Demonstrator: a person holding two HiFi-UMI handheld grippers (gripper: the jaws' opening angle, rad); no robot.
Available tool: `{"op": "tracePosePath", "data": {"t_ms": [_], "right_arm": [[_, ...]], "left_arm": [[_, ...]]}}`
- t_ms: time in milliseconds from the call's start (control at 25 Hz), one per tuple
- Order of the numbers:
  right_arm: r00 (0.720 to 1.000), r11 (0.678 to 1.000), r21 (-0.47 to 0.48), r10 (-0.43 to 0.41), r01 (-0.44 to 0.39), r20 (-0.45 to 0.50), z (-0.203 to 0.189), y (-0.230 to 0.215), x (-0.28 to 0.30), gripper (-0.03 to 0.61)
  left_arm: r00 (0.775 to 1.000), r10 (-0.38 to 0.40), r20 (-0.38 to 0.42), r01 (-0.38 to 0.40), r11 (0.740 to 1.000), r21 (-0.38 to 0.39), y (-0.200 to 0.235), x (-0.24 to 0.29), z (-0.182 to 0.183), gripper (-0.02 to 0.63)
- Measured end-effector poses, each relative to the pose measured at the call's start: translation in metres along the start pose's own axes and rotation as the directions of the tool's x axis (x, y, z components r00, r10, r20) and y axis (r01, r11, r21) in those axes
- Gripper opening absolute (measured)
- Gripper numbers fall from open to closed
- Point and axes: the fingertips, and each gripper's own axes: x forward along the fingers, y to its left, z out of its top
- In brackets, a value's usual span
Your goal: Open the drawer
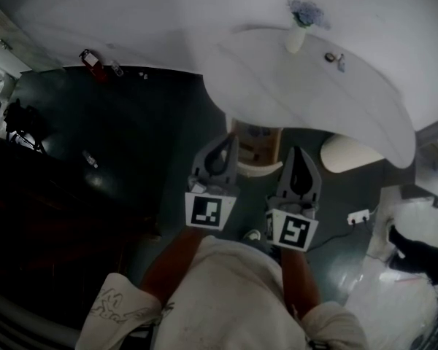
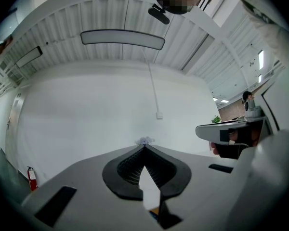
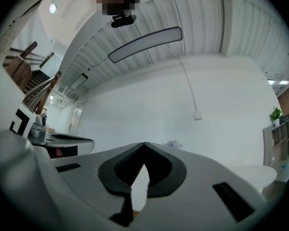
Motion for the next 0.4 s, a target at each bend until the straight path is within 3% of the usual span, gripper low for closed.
{"op": "tracePosePath", "data": {"t_ms": [400], "right_arm": [[1.000,1.000,-0.016,0.002,-0.002,0.015,0.0024,-0.0032,0.0002,0.003]], "left_arm": [[1.000,0.014,0.012,-0.014,1.000,0.002,-0.0016,-0.0049,0.0050,0.002]]}}
